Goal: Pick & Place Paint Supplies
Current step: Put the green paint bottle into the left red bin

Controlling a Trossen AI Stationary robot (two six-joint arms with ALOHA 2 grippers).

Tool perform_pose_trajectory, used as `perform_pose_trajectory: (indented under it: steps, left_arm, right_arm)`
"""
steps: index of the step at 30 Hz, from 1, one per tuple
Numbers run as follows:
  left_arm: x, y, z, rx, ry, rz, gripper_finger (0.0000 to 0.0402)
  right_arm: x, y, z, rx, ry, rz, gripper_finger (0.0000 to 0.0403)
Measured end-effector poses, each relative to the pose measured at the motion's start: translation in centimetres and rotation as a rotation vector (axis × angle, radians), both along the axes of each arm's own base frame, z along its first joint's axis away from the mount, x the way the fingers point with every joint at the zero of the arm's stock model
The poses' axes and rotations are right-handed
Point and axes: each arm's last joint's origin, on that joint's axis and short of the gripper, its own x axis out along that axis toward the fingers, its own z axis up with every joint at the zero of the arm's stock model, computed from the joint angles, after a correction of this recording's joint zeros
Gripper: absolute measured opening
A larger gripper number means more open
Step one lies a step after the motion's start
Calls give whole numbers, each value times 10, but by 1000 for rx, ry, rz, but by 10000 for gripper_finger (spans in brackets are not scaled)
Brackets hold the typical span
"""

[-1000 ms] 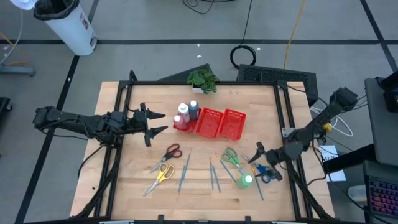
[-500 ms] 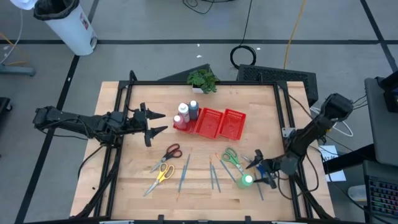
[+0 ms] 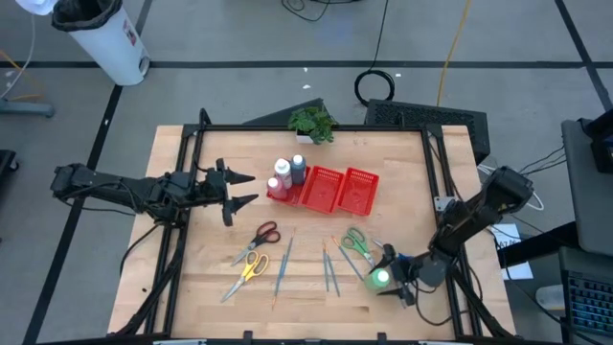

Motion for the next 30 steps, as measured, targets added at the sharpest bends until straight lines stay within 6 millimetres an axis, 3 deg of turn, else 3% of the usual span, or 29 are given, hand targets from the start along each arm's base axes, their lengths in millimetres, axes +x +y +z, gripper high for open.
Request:
perform_pose_trajectory:
  steps: [5, 9, 15, 17, 23, 30]
  left_arm:
    - [0, 0, 0, -9, -2, 1, 255]
    - [0, 0, 0, -9, -2, 1, 255]
    - [0, 0, 0, -55, -12, 6, 255]
    - [1, 0, -1, -71, -12, 11, 255]
    - [9, -1, -2, -80, -20, 2, 255]
    - [29, -5, 2, -86, -79, -66, 255]
  right_arm:
    - [8, 4, -4, -42, -3, -7, 294]
    - [11, 6, -2, -38, -29, -19, 258]
    - [20, 15, 24, 75, -187, -74, 169]
    - [28, 19, 37, 88, -255, -91, 155]
    - [67, 20, 77, 47, -364, -159, 155]
    - [132, -16, 97, 33, -148, -212, 165]
